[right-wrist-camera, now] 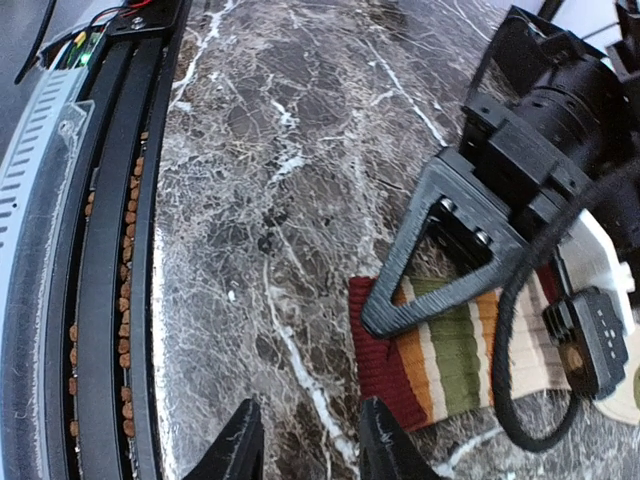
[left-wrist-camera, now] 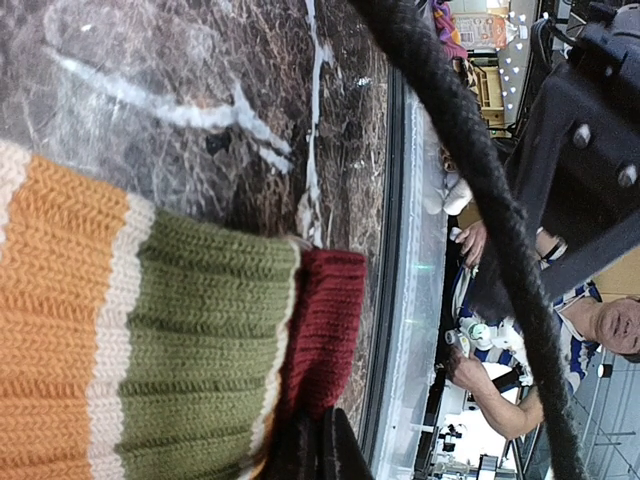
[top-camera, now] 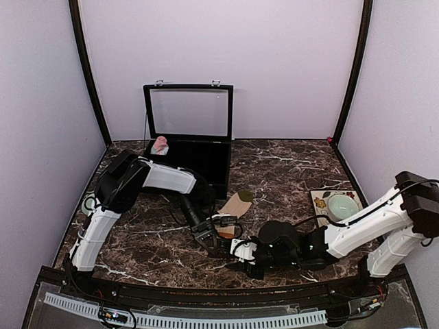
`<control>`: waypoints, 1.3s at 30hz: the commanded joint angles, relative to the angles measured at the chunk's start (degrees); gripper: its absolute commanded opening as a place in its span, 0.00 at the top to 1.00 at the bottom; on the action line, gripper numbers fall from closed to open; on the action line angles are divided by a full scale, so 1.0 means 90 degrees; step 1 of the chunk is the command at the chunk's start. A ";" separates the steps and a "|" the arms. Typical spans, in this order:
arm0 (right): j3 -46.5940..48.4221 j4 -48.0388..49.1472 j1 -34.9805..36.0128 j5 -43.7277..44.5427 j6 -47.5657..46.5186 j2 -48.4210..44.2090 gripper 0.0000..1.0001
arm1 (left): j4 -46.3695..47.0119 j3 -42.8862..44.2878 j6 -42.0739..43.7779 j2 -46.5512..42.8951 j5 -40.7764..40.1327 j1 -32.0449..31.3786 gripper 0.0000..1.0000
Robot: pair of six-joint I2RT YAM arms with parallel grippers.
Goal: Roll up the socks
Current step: Roll the sock at the center of the board.
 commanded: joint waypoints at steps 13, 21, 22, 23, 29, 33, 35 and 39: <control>0.0609 0.0709 -0.0546 -0.0813 -0.0665 0.1381 0.75 | 0.0284 -0.0163 0.0206 0.0538 -0.1062 0.0151 1.00; 0.0426 0.0931 -0.0665 -0.0781 -0.0600 0.1668 0.75 | 0.0226 -0.0139 0.0292 0.0537 -0.1113 0.0152 1.00; 0.0397 0.0944 -0.0673 -0.0781 -0.0600 0.1705 0.76 | 0.0219 -0.0139 0.0307 0.0540 -0.1105 0.0151 1.00; 0.0393 0.0949 -0.0674 -0.0800 -0.0600 0.1739 0.78 | 0.0209 -0.0137 0.0329 0.0530 -0.1100 0.0151 1.00; 0.0302 0.0978 -0.0700 -0.0779 -0.0467 0.1915 1.00 | 0.0301 -0.0332 0.0530 0.0303 -0.1014 0.0153 0.89; 0.0200 0.0970 -0.0728 -0.0955 -0.0252 0.1878 1.00 | 0.0902 -0.0648 0.0379 -0.0317 -0.1106 0.0184 0.75; 0.0200 0.0915 -0.0750 -0.1097 -0.0040 0.1875 1.00 | 0.1298 -0.0804 0.0252 -0.0726 -0.1263 0.0206 0.68; 0.0310 0.0666 -0.0882 -0.1346 0.0463 0.2060 1.00 | 0.1919 -0.1235 0.0143 -0.1588 -0.1751 0.0248 0.33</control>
